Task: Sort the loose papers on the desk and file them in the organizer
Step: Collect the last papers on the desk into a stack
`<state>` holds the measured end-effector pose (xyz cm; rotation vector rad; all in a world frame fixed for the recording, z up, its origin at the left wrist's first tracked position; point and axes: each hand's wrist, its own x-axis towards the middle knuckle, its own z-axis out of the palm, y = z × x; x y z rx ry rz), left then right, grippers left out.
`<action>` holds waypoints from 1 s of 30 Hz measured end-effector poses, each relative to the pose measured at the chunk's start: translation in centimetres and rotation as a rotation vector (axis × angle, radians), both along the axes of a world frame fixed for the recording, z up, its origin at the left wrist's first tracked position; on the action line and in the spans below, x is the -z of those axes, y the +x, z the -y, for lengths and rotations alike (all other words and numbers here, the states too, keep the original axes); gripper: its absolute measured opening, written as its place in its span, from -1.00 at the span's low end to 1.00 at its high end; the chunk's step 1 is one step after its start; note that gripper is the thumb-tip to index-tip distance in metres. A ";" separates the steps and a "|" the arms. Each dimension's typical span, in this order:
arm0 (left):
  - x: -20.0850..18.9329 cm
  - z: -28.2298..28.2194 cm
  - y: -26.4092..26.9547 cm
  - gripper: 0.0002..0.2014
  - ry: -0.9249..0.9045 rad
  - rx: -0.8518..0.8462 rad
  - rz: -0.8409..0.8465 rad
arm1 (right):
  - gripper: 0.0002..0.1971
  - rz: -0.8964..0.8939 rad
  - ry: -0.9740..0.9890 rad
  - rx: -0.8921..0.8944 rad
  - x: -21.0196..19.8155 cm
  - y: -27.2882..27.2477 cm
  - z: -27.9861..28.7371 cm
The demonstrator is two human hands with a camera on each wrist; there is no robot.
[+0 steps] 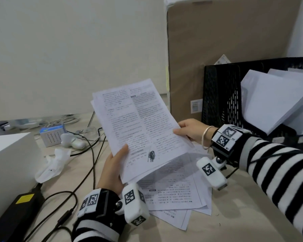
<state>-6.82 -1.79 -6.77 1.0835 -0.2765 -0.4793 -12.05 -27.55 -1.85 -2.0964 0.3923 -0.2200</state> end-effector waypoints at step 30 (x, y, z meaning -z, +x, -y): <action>1.1 -0.6 1.9 -0.64 0.124 -0.542 -0.167 | -0.73 -0.427 -0.844 0.028 -0.9 7.1 0.0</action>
